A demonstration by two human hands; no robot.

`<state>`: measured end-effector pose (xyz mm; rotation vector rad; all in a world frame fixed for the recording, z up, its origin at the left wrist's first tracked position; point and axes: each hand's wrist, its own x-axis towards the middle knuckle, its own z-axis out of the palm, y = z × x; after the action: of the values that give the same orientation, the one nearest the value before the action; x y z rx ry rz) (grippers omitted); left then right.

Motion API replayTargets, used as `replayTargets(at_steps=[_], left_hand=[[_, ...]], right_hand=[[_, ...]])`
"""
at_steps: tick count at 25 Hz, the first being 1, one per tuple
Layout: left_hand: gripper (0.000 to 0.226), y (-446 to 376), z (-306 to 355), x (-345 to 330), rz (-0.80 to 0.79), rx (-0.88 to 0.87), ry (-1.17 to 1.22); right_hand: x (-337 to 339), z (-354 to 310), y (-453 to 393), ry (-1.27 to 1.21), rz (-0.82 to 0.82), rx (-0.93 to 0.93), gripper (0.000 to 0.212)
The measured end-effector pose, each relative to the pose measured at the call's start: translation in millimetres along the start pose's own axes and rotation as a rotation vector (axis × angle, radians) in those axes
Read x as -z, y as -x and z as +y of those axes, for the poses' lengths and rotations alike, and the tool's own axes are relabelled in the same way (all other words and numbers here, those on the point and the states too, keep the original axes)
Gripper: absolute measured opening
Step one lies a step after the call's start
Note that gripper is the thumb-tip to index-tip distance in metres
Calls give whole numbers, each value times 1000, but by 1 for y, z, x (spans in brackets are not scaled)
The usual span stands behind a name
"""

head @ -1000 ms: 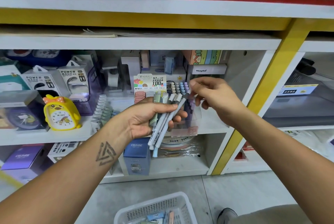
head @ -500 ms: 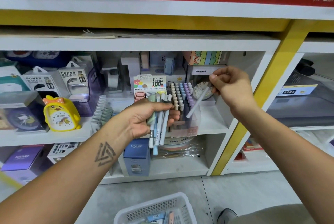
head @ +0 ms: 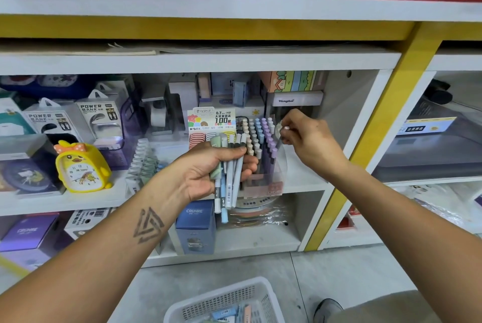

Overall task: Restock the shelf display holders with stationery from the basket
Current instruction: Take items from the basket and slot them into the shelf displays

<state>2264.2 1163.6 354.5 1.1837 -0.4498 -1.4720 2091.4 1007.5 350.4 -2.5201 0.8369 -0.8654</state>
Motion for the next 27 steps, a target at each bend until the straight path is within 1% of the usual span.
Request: replayTargets(at_steps=[2,5,7,10,11,13,15,17,18,19,21,22,24,25,27], left_hand=[[12,-1,0,-1,6,-6,-1],[11,1,-1,-4,-4,-8,-4],[12,1,-1,-4,-8,-5,-10],[14,0,-2,-5,-11,-6,-12],[15,0,-2,-5,-11,-10,-13],[15,0,-2,-4,-1,-10,-13],[13,0,-1,-4,6,4,-30],[11,1,-1,-6,2,5,-37],[11,2,-1,-6,-1,-3,-33],[10,2,-1,-7,0,-14,-30],[8,3,-1,-8,8,-39,-20],[8,3,-2,-9,10,-49,-16],[11,3,-2,-10,0,-48,-8],[15,3,-2,-11,-13,-35,-2],[22,3,-2,-12,-40,-10,7]], right_hand=[[-2,-2,-1,12,-15,20,5],[-2,-3,-3,-50,-79,5,12],[-4,-3,-3,-58,-115,29,17],[-9,1,-6,-46,-33,49,9],[-11,4,-9,15,-23,60,16],[-15,7,-11,179,-103,33,31],[-16,5,-12,213,-157,-37,43],[-12,-2,-13,72,-62,-91,43],[-8,-7,-14,-65,-4,-131,37],[-4,-14,-15,-250,14,-181,27],[4,-29,-14,-586,-78,-271,9],[5,-36,-12,-647,-148,-278,11],[2,-44,-8,-671,-258,-285,18],[0,-47,-6,-684,-278,-303,16],[1,-47,-6,-771,-264,-363,9]])
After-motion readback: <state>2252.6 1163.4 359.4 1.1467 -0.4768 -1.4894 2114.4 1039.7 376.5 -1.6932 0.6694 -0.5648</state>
